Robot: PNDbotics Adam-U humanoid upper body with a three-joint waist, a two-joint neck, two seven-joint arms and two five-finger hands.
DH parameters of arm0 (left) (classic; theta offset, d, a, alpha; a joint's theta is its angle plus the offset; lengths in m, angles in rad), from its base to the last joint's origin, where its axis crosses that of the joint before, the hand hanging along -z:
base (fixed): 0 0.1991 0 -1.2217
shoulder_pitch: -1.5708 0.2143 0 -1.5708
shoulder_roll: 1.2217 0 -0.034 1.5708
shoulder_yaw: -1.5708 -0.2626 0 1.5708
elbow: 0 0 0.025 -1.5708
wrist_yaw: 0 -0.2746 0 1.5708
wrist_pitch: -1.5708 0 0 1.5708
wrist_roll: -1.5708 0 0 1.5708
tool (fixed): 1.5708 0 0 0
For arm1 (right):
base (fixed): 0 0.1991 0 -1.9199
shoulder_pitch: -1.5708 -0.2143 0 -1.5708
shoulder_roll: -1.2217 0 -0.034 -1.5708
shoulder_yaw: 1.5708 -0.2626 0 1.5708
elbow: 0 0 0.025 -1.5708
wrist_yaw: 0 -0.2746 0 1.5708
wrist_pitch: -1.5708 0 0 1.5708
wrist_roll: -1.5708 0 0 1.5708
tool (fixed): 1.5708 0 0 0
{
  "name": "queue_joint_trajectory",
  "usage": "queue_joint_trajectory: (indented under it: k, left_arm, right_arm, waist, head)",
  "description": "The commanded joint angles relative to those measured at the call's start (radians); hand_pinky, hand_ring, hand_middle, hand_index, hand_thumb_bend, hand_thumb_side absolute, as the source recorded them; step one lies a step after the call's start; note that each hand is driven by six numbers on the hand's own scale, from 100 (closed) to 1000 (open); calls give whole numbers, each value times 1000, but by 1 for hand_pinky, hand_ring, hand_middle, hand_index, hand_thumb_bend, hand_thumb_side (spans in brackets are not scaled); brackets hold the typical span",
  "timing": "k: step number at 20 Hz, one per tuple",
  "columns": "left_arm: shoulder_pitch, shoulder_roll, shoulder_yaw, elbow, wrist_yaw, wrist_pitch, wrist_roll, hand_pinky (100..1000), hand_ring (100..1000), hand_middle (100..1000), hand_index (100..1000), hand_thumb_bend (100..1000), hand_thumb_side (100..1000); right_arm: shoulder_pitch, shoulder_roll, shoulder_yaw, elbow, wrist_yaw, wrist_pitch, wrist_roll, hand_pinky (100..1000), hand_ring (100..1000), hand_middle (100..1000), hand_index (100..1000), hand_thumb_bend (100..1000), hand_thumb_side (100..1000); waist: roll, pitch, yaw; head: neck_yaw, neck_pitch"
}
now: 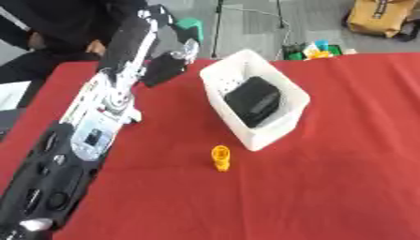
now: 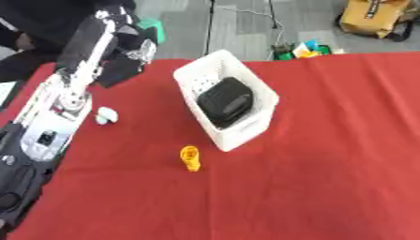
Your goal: Pick up objects on the table and place them in the box.
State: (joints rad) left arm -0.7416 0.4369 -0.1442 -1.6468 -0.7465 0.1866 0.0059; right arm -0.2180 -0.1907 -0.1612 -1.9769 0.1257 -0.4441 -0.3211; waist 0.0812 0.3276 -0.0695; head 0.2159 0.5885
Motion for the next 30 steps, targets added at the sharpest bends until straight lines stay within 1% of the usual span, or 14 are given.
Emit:
queue_joint_trajectory:
  k: [1, 5, 17, 25, 26, 29, 30]
  left_arm:
    - [-40, -4, -5, 4, 1, -6, -10, 954, 775, 647, 596, 100, 814]
    - [-71, -28, -16, 29, -5, -12, -19, 952, 774, 645, 596, 100, 821]
    - [-109, -81, -41, 106, -33, -33, -34, 955, 773, 644, 595, 100, 845]
    - [-103, -108, -56, 178, -69, -53, -34, 963, 775, 648, 597, 100, 875]
    - [-102, -110, -58, 185, -73, -56, -34, 965, 777, 651, 612, 100, 883]
    - [-101, -117, -61, 200, -83, -65, -35, 966, 778, 655, 620, 100, 889]
    - [-101, -118, -62, 203, -86, -67, -36, 971, 782, 667, 652, 100, 898]
  right_arm:
    - [-3, -19, 3, -23, -11, -2, 6, 767, 779, 644, 731, 100, 1000]
    - [-3, -19, 4, -23, -13, -1, 8, 768, 780, 644, 731, 100, 1000]
    - [-7, -16, 8, -23, -16, -1, 14, 768, 781, 644, 732, 100, 1000]
    - [-10, -14, 9, -23, -19, -1, 16, 768, 781, 644, 731, 100, 1000]
    - [-11, -14, 9, -23, -19, -1, 16, 768, 781, 644, 731, 100, 1000]
    - [-12, -14, 9, -23, -21, -1, 16, 769, 781, 644, 730, 100, 1000]
    - [-13, -14, 10, -23, -21, -1, 17, 768, 781, 644, 730, 100, 1000]
  waist:
    - [-3, -25, -4]
    - [-2, -24, -11]
    - [-2, -20, -20]
    - [-2, -17, -24]
    - [-2, -17, -23]
    - [-2, -17, -24]
    - [-2, -17, -24]
  head:
    - [0, -3]
    - [4, -7]
    - [-2, -5]
    - [-2, -11]
    - [-2, -11]
    - [-3, -12]
    - [-3, -12]
